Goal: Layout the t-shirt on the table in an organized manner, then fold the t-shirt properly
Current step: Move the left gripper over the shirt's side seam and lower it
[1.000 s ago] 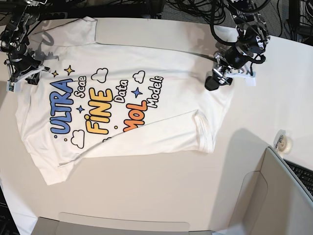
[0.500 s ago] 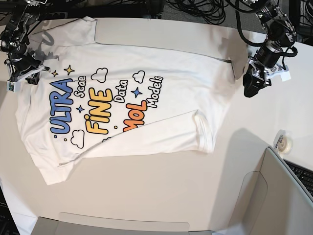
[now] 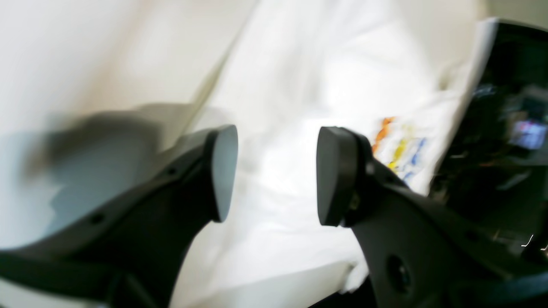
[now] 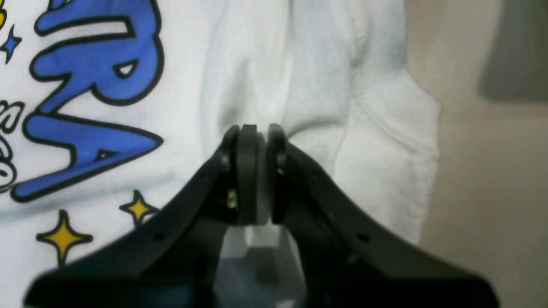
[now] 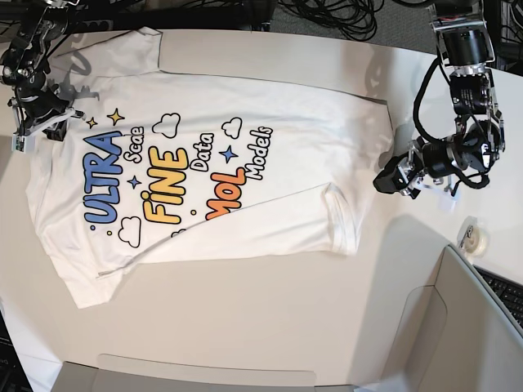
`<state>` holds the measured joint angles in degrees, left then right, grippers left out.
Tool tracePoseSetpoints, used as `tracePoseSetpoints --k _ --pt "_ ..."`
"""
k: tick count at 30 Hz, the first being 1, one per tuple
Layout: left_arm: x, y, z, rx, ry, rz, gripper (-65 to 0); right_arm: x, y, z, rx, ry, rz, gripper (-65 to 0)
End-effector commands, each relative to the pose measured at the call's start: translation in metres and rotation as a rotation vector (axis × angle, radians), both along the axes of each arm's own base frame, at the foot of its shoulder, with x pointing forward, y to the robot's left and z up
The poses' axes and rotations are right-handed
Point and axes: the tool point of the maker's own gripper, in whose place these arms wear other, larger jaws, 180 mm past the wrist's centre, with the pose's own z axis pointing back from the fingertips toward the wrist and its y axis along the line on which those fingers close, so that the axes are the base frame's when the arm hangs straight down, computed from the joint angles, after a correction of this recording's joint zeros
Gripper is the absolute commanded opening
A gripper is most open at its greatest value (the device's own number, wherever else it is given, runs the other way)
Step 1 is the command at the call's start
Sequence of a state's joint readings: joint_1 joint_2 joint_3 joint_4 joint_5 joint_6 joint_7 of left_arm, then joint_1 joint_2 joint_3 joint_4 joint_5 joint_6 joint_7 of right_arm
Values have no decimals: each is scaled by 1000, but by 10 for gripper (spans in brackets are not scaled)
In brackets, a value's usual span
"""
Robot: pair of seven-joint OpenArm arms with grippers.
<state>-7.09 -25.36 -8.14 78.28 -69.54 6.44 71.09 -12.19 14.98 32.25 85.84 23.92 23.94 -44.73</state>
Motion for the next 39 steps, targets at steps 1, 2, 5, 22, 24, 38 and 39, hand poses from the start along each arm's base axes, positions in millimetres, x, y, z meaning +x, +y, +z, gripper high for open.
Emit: tracePoseSetpoints --k 1,2,5,22,24,38,39 --pt "14 7 14 18 -42 -21 -354 -59 18 -49 35 315 38 -604" --pt "16 7 12 33 -42 -36 -354 -63 18 -50 35 321 39 -604" --pt "15 11 7 67 -31 -44 -354 -65 19 -51 35 327 41 -604" --pt "-18 26 33 221 -130 -157 -357 -66 19 -51 34 330 41 -604" --pt "-16 28 53 251 -157 -166 -357 -66 17 -50 31 332 41 -604" --pt "-16 -41 51 397 -243 -368 -357 -38 16 -2 -69 201 86 -600" --pt "-14 -46 48 460 -255 -402 -357 -35 16 4 -80 187 91 -600"
